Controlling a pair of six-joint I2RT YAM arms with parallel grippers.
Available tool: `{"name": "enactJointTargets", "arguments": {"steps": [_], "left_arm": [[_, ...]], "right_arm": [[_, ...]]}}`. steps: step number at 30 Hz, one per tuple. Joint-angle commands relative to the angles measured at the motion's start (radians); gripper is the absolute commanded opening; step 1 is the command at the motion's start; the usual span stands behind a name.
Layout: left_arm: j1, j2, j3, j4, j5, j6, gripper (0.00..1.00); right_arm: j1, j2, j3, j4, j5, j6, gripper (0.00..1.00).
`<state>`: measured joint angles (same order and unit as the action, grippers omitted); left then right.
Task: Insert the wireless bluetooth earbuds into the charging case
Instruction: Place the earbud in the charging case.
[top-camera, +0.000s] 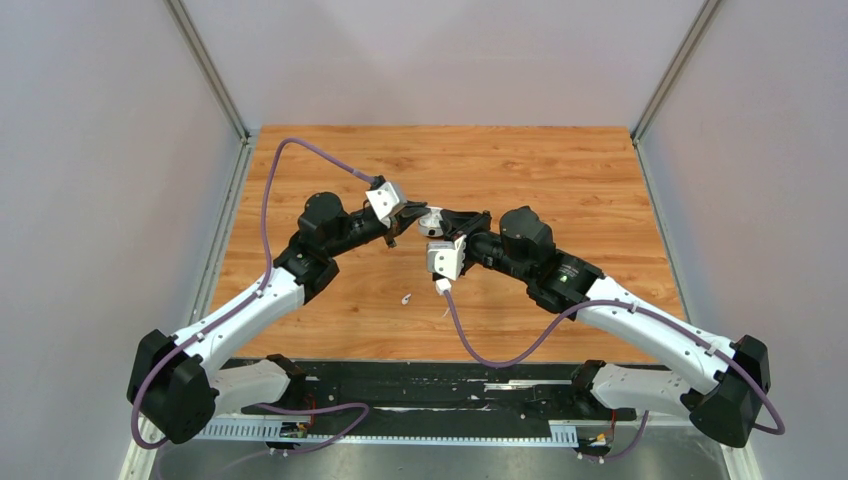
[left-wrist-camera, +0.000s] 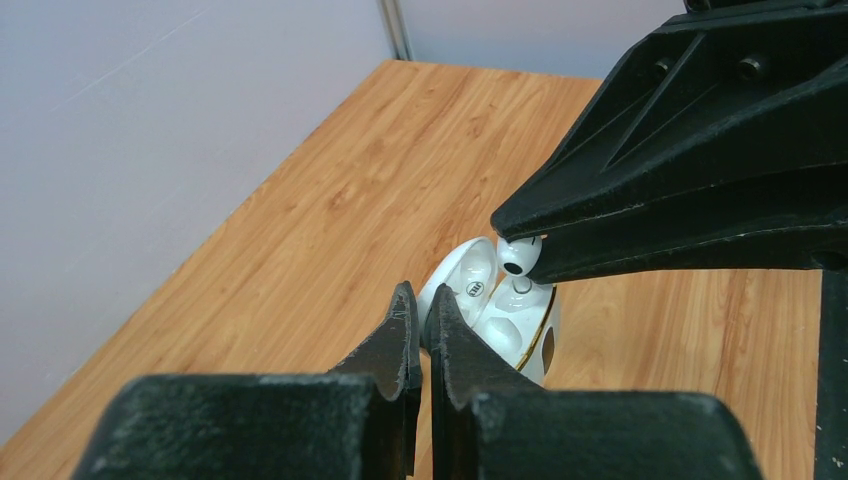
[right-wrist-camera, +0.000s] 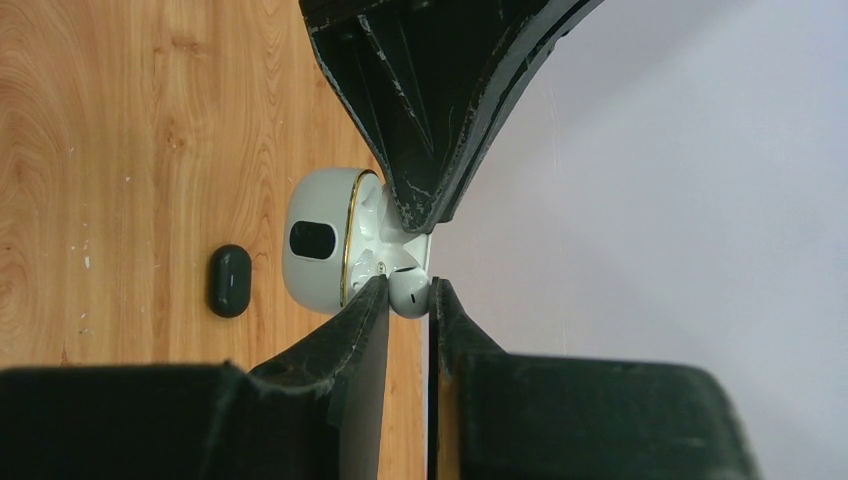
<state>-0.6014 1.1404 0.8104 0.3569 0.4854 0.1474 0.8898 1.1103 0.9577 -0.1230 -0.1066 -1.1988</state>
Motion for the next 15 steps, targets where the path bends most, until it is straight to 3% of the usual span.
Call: {"name": "enactJointTargets", "arguments": {"steps": [1, 5, 10, 15], "left_arm": [[-0.001, -0.018, 0.014, 0.09, -0.002, 0.01, 0.0], [-0.001, -0.018, 0.011, 0.093, -0.003, 0.017, 0.0], [-0.001, -0.016, 0.011, 0.099, -0.004, 0.017, 0.0], [-0.001, -0.018, 0.007, 0.097, -0.005, 0.022, 0.0]], "right_arm": [[0.002, 0.006, 0.033, -0.048, -0.007, 0.031, 0.07], [0.002, 0.001, 0.037, -0.054, -0.01, 0.042, 0.08], [0.003, -0.002, 0.045, -0.059, -0.015, 0.069, 0.26], [0.002, 0.002, 0.053, -0.067, -0.019, 0.077, 0.29]]}}
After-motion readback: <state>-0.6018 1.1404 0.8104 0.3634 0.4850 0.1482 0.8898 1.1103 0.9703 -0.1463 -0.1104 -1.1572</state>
